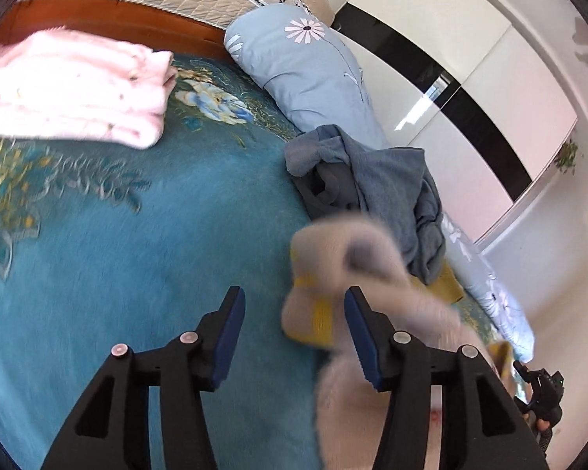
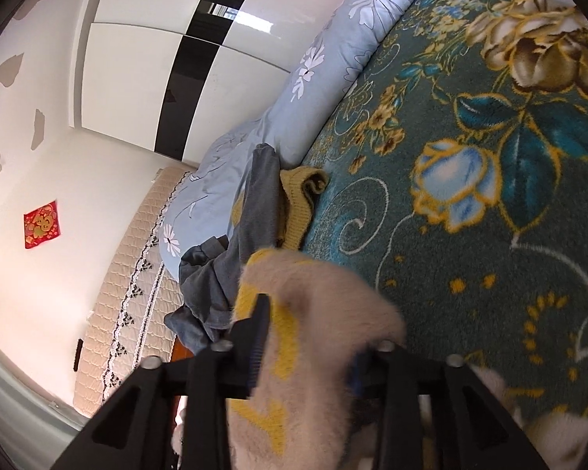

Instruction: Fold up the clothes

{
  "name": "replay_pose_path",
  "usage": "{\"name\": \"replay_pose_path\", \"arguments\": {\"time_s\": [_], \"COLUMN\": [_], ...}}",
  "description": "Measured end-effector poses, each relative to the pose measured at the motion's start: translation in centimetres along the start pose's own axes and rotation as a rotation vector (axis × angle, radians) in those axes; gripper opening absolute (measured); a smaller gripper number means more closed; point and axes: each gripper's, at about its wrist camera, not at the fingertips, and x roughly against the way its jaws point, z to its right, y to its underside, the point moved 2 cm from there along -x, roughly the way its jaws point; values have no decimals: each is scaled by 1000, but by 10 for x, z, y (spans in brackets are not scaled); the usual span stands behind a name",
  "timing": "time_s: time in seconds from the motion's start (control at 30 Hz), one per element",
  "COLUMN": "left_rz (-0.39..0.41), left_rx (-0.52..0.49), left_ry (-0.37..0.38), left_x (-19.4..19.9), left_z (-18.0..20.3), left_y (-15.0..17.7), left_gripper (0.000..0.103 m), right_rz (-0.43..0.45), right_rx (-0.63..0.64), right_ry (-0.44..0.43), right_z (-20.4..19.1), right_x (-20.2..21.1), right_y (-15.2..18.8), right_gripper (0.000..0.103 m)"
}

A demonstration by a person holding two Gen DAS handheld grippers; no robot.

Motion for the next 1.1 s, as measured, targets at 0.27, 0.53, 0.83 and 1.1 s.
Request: {"name": "replay_pose_path", "arguments": {"time_s": [0.27,0.53,0.83,1.1], "left_rz": [-36,-75,-80,-88], "left_rx": [-32,-61,-44,-51], "left_ry": [22,57,66,61], "left_x": [0,-2,0,-1], "left_z": [0,7,3,3], "left_y": [21,31,34,35], "left_gripper": [56,56,57,57], "right_rz": [-7,-8,-150,-209], "right_rx": [1,6,13,85], "right_ry": [15,64,114,47], "right_z": [-18,-31,-24,-44], "right_x": [8,39,19,2], "right_y": [32,46,78,105], "right_gripper": [65,69,70,52]}}
